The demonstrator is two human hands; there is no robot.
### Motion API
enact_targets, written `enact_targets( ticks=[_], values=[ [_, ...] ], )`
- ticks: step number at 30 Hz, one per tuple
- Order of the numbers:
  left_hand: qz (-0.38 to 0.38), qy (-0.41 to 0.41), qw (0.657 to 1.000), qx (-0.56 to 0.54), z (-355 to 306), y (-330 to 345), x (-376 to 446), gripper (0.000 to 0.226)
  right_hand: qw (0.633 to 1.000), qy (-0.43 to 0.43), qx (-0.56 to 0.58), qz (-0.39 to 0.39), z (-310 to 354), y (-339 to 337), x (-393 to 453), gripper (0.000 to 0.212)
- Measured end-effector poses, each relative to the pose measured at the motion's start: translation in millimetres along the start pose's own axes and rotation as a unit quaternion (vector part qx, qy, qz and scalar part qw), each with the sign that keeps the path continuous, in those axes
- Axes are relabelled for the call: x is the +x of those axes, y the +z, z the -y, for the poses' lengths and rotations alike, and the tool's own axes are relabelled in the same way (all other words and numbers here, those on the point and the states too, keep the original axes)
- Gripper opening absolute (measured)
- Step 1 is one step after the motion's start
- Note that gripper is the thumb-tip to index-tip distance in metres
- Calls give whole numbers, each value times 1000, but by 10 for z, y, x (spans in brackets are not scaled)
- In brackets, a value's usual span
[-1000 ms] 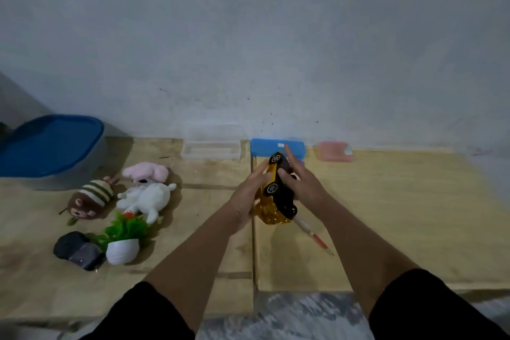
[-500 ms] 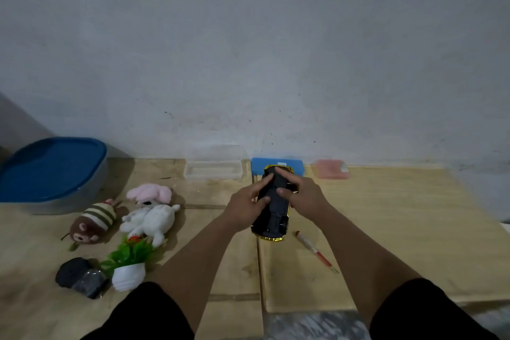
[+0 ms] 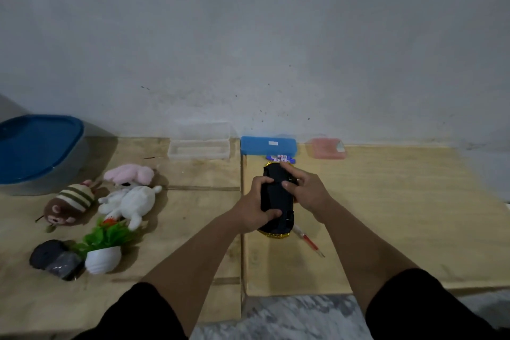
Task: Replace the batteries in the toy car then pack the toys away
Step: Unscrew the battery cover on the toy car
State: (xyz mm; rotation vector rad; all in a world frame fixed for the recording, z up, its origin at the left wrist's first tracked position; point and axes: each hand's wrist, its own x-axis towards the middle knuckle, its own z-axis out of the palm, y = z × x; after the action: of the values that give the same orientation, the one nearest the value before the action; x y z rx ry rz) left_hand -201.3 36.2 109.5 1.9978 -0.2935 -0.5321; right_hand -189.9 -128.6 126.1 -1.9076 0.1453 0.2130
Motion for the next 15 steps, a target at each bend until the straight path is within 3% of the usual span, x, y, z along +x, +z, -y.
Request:
enact_targets(
  ticks=[6,11,15],
  values=[
    [-65,-66,995,-22,76,34,126,67,997,-25,-55,-51,-280,-112,23,70],
    [-114,-137,984,-13,274,72,115,67,994,26,-106,9,-740,-173,-21,88],
    [-129,-169,977,-24,378,202,67,67,988,29,-145,42,-1012,-42,-9,81]
  ],
)
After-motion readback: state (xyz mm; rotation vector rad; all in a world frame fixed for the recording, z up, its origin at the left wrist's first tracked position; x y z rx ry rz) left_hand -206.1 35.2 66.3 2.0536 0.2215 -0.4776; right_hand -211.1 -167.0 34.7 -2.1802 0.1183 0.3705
